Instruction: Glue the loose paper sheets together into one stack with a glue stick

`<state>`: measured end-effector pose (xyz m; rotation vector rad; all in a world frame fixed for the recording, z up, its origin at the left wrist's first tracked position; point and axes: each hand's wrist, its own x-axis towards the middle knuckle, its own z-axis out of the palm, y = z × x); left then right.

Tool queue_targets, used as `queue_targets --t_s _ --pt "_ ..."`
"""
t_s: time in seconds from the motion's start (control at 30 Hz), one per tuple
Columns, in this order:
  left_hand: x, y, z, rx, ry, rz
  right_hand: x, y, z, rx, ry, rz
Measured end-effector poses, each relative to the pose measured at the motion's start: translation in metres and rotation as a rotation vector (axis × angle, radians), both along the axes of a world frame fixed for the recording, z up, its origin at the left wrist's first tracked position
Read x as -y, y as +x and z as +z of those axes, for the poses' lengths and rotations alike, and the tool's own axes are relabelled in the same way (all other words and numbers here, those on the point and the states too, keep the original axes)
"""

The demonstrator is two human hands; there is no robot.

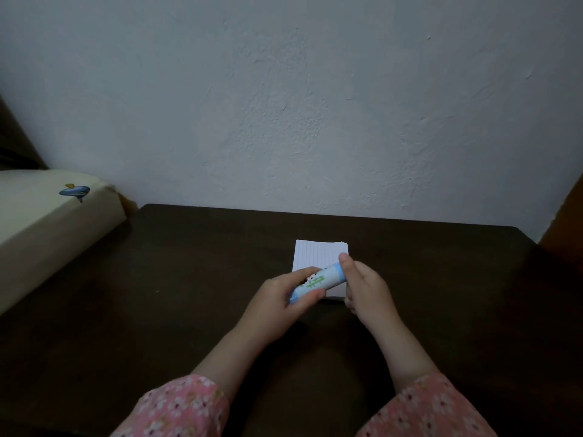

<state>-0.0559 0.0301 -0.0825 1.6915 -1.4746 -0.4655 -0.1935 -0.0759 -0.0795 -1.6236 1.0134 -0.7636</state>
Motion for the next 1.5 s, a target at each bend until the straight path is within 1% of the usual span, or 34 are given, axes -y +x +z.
queue_targets --t_s 0.07,0.13,0.23,0.3,0.37,0.43,0.53,0.6,0.77,0.87,1.2,1.37,1.5 --pt "0.003 -0.001 -0.002 0.007 0.039 0.022 0.002 0.002 -0.001 -0.045 -0.099 -0.015" --pt "0.005 0.000 -0.003 0.003 0.104 0.053 0.001 0.004 -0.001 -0.037 -0.162 -0.016" --pt "0.008 0.004 -0.001 0.056 0.078 0.067 0.003 0.005 -0.004 0.011 -0.213 0.013" --pt "0.012 0.008 0.000 -0.061 0.029 0.105 0.009 0.005 -0.008 -0.009 -0.270 -0.009" --pt "0.018 0.015 -0.002 -0.223 0.002 0.179 0.016 0.004 -0.014 -0.109 -0.355 -0.063" --pt "0.023 0.022 -0.003 -0.298 -0.011 0.265 0.020 0.002 -0.017 -0.272 -0.435 -0.073" --pt "0.029 0.033 -0.003 -0.277 -0.047 0.413 0.020 0.006 -0.017 -0.439 -0.451 -0.034" --pt "0.033 0.038 -0.003 -0.288 -0.094 0.476 0.020 0.011 -0.017 -0.523 -0.472 -0.010" --pt "0.046 0.046 -0.006 -0.240 -0.146 0.503 0.020 0.021 -0.017 -0.667 -0.476 0.029" --pt "0.051 0.051 -0.010 -0.223 -0.144 0.506 0.021 0.024 -0.018 -0.740 -0.486 0.037" --pt "0.056 0.058 -0.012 -0.224 -0.081 0.514 0.021 0.023 -0.021 -0.755 -0.475 0.025" --pt "0.054 0.057 -0.012 -0.234 -0.076 0.514 0.020 0.022 -0.022 -0.732 -0.477 0.013" --pt "0.047 0.061 -0.011 -0.257 -0.058 0.505 0.018 0.020 -0.022 -0.675 -0.483 -0.001"
